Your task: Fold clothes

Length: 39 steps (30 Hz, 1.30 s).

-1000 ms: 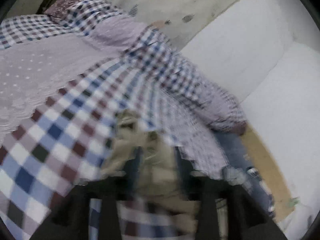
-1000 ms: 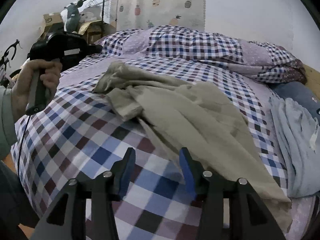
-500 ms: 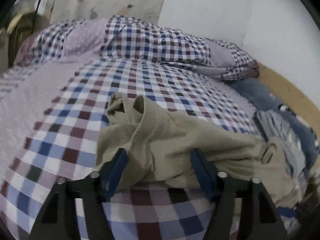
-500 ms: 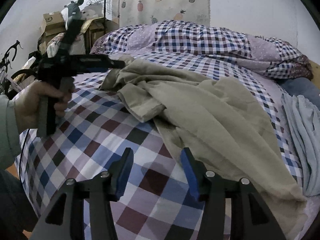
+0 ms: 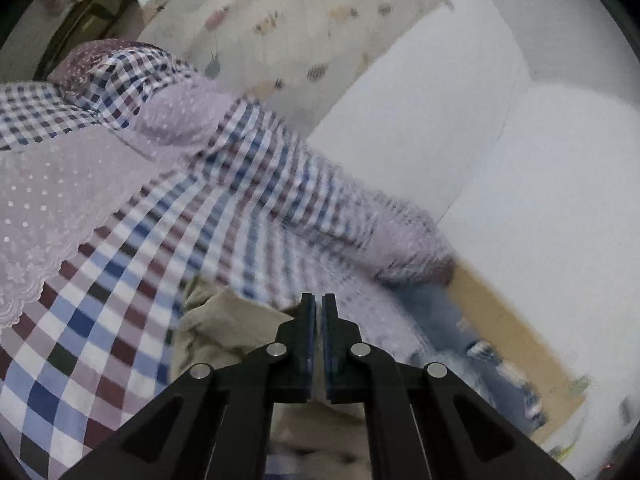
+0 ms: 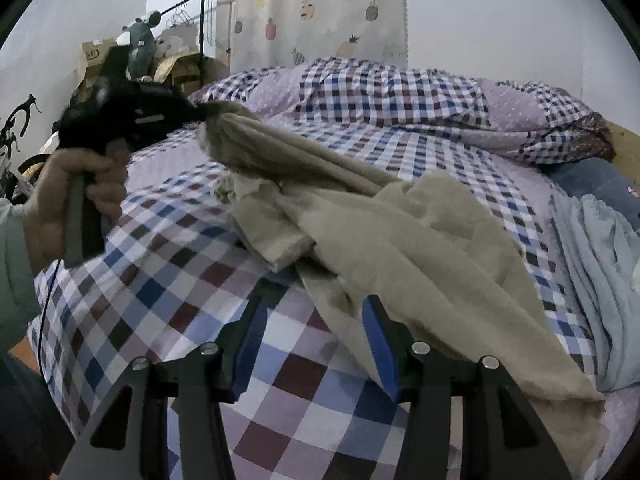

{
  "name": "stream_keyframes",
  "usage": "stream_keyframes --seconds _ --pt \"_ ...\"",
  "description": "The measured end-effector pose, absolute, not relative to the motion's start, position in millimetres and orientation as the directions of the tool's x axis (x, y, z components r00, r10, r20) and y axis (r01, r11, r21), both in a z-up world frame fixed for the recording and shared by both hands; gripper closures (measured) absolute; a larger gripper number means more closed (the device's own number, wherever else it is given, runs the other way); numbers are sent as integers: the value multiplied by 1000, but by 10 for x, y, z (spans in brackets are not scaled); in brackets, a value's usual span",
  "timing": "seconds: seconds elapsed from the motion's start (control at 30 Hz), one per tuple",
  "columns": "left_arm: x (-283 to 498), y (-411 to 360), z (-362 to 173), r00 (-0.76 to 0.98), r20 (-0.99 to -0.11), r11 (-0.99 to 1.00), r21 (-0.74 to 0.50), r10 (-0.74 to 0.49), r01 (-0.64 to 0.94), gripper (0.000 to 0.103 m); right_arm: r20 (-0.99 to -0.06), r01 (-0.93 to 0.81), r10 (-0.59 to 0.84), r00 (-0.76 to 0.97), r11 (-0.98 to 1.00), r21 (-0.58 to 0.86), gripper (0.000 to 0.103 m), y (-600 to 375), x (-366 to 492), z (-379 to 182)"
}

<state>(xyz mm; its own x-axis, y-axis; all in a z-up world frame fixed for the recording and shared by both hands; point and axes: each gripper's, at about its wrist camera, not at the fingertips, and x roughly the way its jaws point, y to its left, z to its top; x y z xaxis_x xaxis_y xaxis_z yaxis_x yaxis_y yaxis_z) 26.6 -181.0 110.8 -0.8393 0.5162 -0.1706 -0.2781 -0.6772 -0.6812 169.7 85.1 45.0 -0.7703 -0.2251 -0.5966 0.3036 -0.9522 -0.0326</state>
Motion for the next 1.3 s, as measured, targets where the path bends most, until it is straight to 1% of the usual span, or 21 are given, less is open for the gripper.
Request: stream_keyframes --seconds 0.03,0.1,0.17,0.27,0.33,0.5,0.57,0.6,0.67,0.7,0.77,0.9,0.93,1.0,1.03,1.07,1.1,1.13,1.17,1.2,1.3 --pt "312 -1861 1150 -841 -135 -656 -694 523 -297 102 -593 302 -221 -774 -952 -39 50 842 1700 455" --pt "358 -1902 1223 -832 -120 -654 -682 541 -327 101 -586 299 -214 -782 -953 -52 49 825 1708 463" --pt "381 -1928 1240 -830 -129 -665 -670 542 -330 101 -578 296 -206 -789 -953 -64 46 808 1715 472" --pt "351 -1959 1175 -818 -130 -634 -703 560 -322 101 -573 289 -196 -796 -954 -74 46 789 1715 470" --pt "351 -1977 1170 -796 -106 -597 -722 596 -350 101 -573 286 -192 -797 -955 -78 46 784 1705 464" --pt "536 -1934 1207 -662 25 -441 -727 749 -527 101 -562 292 -189 -805 -951 -98 46 737 1717 494" --pt "633 -1874 1177 -600 33 -398 -720 799 -569 101 -548 301 -197 -813 -948 -105 44 748 1709 534" --pt "722 -1805 1123 -565 18 -378 -725 825 -576 101 -537 303 -197 -820 -946 -115 43 746 1709 554" --pt "858 -1673 1020 -524 -19 -365 -740 851 -566 101 -521 308 -202 -829 -943 -125 36 732 1716 578" --pt "925 -1608 968 -503 -37 -359 -747 863 -560 101 -516 311 -205 -832 -942 -127 35 721 1720 584" --pt "1034 -1373 861 -475 -147 -414 -743 868 -526 101 -518 322 -212 -829 -938 -131 33 694 1719 571" --pt "1239 -1010 409 -418 -489 -634 -686 766 -358 101 -523 365 -240 -818 -919 -149 33 602 1763 541" --pt "1273 -990 347 -403 -534 -662 -673 743 -330 101 -525 383 -250 -813 -910 -159 33 561 1786 531" --pt "1359 -1001 296 -400 -589 -708 -638 702 -304 100 -534 424 -269 -801 -886 -189 33 458 1828 496" --pt "1379 -1041 308 -417 -589 -716 -633 693 -296 98 -538 439 -275 -797 -875 -203 33 406 1851 477" --pt "1368 -1093 326 -435 -585 -721 -632 685 -284 91 -542 454 -280 -793 -864 -217 33 354 1873 454" --pt "1349 -1207 356 -472 -570 -722 -645 673 -251 77 -545 469 -286 -788 -853 -231 33 302 1896 431" --pt "1332 -1311 368 -504 -556 -719 -660 661 -217 68 -548 483 -291 -784 -841 -244 33 251 1919 410" --pt "1330 -1459 371 -552 -532 -709 -686 642 -163 50 -548 493 -296 -783 -832 -256 33 204 1943 397" --pt "1329 -1609 374 -600 -508 -693 -713 618 -110 41 -549 502 -301 -780 -825 -259 33 159 1972 384" --pt "1268 -1956 278 -669 -476 -635 -772 571 7 39 -556 519 -318 -768 -818 -249 33 85 2003 356"
